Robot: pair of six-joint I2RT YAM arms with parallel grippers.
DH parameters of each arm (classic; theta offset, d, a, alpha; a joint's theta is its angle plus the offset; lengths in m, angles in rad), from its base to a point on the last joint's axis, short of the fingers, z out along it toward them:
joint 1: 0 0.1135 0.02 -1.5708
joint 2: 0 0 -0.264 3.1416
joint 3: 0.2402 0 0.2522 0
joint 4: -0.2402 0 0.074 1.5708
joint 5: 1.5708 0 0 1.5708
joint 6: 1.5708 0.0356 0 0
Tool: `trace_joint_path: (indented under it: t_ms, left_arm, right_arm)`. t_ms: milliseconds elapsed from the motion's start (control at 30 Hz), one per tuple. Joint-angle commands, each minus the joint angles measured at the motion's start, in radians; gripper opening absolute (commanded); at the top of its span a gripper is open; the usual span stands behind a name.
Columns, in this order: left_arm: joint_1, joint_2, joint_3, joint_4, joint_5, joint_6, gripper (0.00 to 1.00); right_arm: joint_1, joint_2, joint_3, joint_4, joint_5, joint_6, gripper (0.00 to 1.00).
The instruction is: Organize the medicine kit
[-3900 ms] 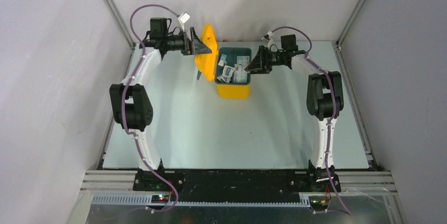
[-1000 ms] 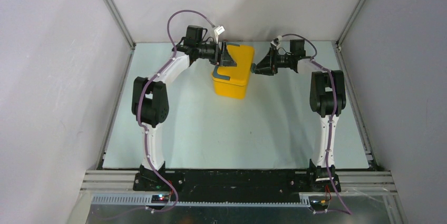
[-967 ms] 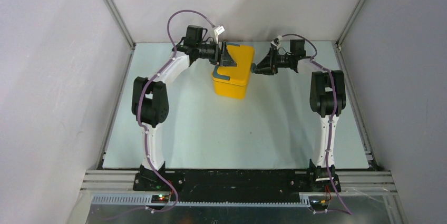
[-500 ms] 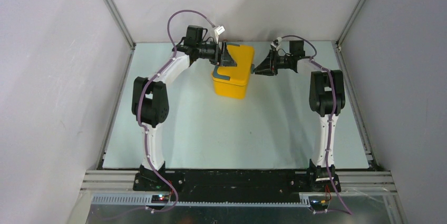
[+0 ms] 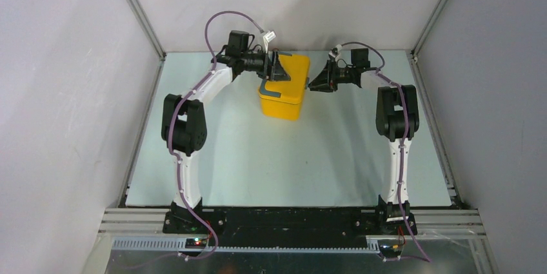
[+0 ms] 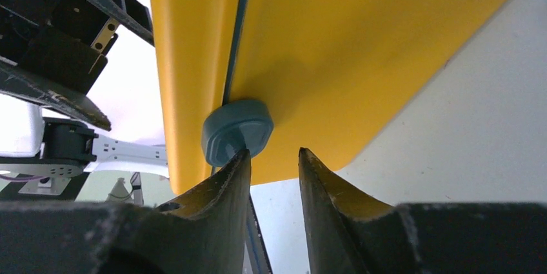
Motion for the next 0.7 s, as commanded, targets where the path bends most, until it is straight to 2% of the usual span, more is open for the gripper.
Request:
trace_joint_path:
  t_ms: [0, 100, 167, 200, 267, 333, 367, 433, 467, 567, 667]
  left_arm:
    - [0.0, 0.01, 0.016, -0.102, -0.105, 0.049, 0.76]
    - [0.01, -0.01, 0.112, -0.135, -0.121, 0.093, 0.78]
    - [0.017, -0.036, 0.187, -0.179, -0.17, 0.166, 0.8]
    - [0.021, -0.055, 0.228, -0.204, -0.188, 0.191, 0.81]
    - [0.035, -0.092, 0.259, -0.23, -0.252, 0.249, 0.84]
    - [0.054, -0.13, 0.266, -0.249, -0.34, 0.286, 0.9]
    - [0.069, -0.143, 0.264, -0.253, -0.418, 0.296, 0.96]
    - [0.093, -0.184, 0.25, -0.264, -0.524, 0.313, 0.99]
    - [0.111, -0.213, 0.233, -0.267, -0.583, 0.32, 0.99]
    - [0.152, -0.281, 0.202, -0.272, -0.709, 0.325, 1.0]
    - [0.201, -0.324, 0.174, -0.272, -0.868, 0.268, 1.0]
  right_arm:
    - [-0.015, -0.047, 0.0, -0.037, 0.055, -0.067, 0.4]
    - [-0.058, -0.114, -0.015, -0.113, 0.088, -0.158, 0.48]
    - [-0.089, -0.163, -0.018, -0.196, 0.151, -0.241, 0.59]
    - [-0.129, -0.201, -0.021, -0.235, 0.218, -0.262, 0.83]
    - [-0.168, -0.264, -0.032, -0.27, 0.325, -0.307, 0.97]
    - [-0.188, -0.327, -0.03, -0.301, 0.453, -0.323, 0.99]
    - [-0.194, -0.345, -0.021, -0.313, 0.485, -0.352, 0.99]
    - [-0.199, -0.396, 0.013, -0.365, 0.588, -0.413, 0.99]
    - [-0.199, -0.427, 0.036, -0.398, 0.63, -0.427, 1.0]
    - [-0.196, -0.485, 0.079, -0.453, 0.897, -0.382, 0.99]
    - [-0.197, -0.531, 0.171, -0.496, 1.042, -0.345, 1.0]
